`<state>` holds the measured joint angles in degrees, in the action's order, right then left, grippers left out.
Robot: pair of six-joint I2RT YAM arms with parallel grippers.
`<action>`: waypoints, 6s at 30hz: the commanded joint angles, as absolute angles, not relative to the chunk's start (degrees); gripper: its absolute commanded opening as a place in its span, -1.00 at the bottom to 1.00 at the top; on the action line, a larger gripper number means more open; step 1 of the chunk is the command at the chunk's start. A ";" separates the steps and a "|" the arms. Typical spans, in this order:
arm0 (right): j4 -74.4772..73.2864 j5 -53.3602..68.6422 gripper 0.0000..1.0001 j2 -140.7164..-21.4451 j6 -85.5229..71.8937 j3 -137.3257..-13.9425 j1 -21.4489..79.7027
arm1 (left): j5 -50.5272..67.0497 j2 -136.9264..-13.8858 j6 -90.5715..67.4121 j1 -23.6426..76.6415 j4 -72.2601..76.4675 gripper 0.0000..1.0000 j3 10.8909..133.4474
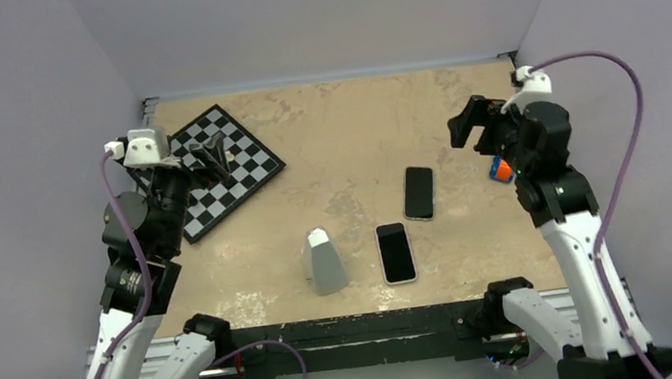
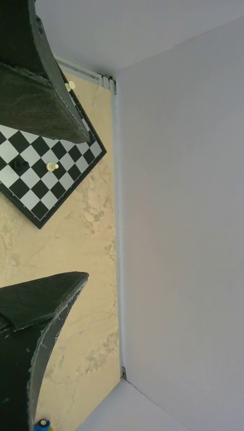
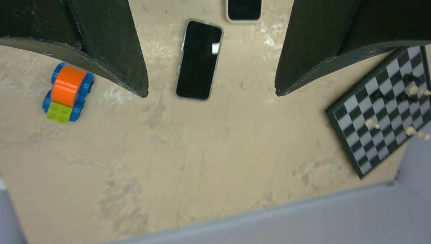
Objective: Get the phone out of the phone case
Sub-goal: Pick up the phone at the center of the board, then adjust the phone.
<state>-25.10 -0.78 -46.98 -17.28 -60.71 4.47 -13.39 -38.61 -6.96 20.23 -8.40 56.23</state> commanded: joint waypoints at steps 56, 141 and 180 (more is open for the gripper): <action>-26.51 -10.73 -0.06 -96.06 -46.97 -49.48 50.18 | -9.04 -48.09 -11.75 20.04 -12.97 0.97 62.34; -9.05 17.82 0.97 -47.24 -14.74 -52.91 24.27 | 42.83 -68.89 -12.66 35.87 -18.09 -1.00 73.09; 27.01 52.66 -1.00 -71.72 -47.49 -60.74 13.94 | 22.09 -60.75 -22.18 25.41 -15.30 0.12 69.01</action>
